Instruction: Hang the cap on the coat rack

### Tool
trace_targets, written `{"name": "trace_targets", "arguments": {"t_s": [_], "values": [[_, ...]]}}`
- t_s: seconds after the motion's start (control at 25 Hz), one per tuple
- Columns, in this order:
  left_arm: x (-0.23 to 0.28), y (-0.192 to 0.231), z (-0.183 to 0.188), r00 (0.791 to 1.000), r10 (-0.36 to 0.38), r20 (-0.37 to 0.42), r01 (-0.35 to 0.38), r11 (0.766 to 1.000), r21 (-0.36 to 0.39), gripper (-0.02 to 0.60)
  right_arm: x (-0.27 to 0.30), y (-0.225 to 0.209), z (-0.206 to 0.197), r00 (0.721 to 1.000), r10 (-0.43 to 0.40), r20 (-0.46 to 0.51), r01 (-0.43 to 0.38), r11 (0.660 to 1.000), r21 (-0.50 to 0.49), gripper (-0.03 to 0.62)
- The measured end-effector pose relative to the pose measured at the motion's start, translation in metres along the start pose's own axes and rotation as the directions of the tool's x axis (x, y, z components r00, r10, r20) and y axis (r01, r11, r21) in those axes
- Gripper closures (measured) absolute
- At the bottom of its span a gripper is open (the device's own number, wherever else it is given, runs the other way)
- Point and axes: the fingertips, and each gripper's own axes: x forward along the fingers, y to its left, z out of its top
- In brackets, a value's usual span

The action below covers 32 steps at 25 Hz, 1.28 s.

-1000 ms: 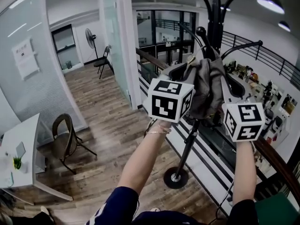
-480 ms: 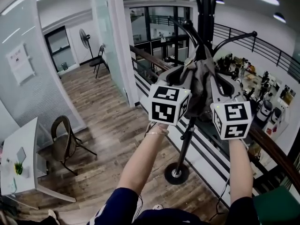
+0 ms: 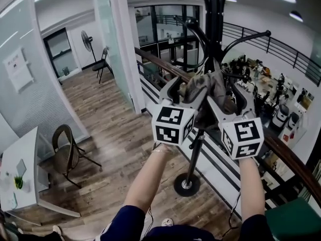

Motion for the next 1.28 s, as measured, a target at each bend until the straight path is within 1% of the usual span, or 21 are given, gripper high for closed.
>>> {"name": "trace_targets", "arguments": {"t_s": [0.04,0.12,0.24,0.44,0.56,0.68,0.76,0.88,0.96,1.04,1.12,1.28], "values": [[-0.003,-0.003,-0.004,1.000,-0.015,-0.004,0.015,1.000,0.005,0.234,-0.004,0.001,-0.003,1.000,-0.004,0.005,0.004,1.000,0.001,0.255],[-0.010,-0.010,-0.013,0.999,-0.037,-0.028,0.038,0.999,0.026,0.228,-0.011,0.002,-0.009,1.000,-0.012,0.010,0.012,1.000,0.020,0.249],[-0.024,-0.017,-0.026,0.998,-0.044,-0.048,0.046,0.998,0.050,0.225,-0.025,0.003,-0.021,1.000,-0.027,0.011,0.026,0.998,0.056,0.247],[-0.051,-0.024,-0.049,0.998,-0.040,-0.058,0.041,0.999,0.022,0.225,-0.051,0.013,-0.048,0.999,-0.047,-0.004,0.047,0.994,0.100,0.244],[-0.070,-0.029,-0.062,0.997,-0.037,-0.064,0.037,0.999,0.000,0.225,-0.071,0.019,-0.060,0.997,-0.077,0.002,0.077,0.993,0.091,0.252],[-0.088,-0.034,-0.079,0.996,-0.035,-0.087,0.035,0.999,-0.010,0.225,-0.089,0.026,-0.078,0.995,-0.093,-0.046,0.096,0.993,0.065,0.252],[-0.101,-0.034,-0.094,0.994,-0.021,-0.106,0.019,1.000,-0.015,0.225,-0.101,0.032,-0.095,0.992,-0.095,-0.078,0.100,0.993,0.063,0.255],[-0.122,-0.035,-0.116,0.993,-0.005,-0.120,-0.002,0.998,-0.059,0.225,-0.119,0.040,-0.118,0.990,-0.090,-0.111,0.098,0.993,0.069,0.260],[-0.136,-0.039,-0.133,0.990,-0.009,-0.143,-0.005,0.995,-0.098,0.225,-0.130,0.044,-0.135,0.983,-0.095,-0.157,0.108,0.991,0.079,0.266],[-0.150,-0.047,-0.156,0.981,-0.019,-0.194,-0.007,0.991,-0.134,0.225,-0.141,0.049,-0.156,0.970,-0.107,-0.219,0.131,0.987,0.097,0.273],[-0.165,-0.055,-0.179,0.970,-0.028,-0.240,-0.012,0.986,-0.167,0.225,-0.154,0.057,-0.175,0.960,-0.109,-0.259,0.143,0.983,0.117,0.275],[-0.195,-0.073,-0.210,0.958,-0.041,-0.283,-0.022,0.976,-0.215,0.225,-0.180,0.079,-0.206,0.944,-0.092,-0.317,0.136,0.983,0.120,0.275]]}}
